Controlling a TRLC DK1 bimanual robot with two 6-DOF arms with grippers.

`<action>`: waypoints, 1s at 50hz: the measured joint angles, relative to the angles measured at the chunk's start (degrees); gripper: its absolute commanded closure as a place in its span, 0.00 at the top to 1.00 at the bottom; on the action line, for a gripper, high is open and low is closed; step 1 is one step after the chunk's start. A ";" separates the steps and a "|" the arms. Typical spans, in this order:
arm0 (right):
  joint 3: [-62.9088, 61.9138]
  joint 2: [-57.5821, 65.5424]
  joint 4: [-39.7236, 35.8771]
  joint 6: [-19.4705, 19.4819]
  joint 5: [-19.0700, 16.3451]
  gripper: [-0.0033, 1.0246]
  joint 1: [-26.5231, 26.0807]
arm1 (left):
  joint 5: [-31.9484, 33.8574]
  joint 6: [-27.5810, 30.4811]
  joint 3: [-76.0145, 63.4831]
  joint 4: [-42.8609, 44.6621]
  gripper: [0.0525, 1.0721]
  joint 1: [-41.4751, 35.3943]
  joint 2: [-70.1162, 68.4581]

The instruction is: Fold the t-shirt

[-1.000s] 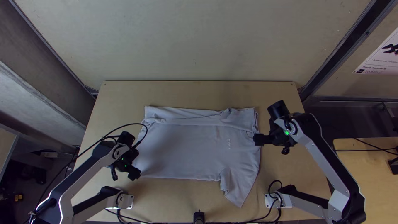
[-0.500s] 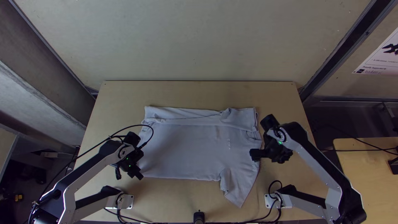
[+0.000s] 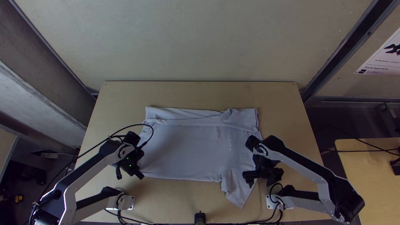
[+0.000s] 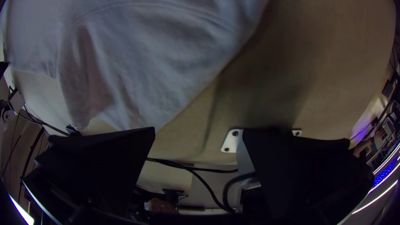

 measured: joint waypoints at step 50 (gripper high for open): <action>-1.75 9.27 10.49 1.92 -4.52 0.03 4.31 | -0.20 -0.90 1.40 -0.22 0.02 0.35 2.25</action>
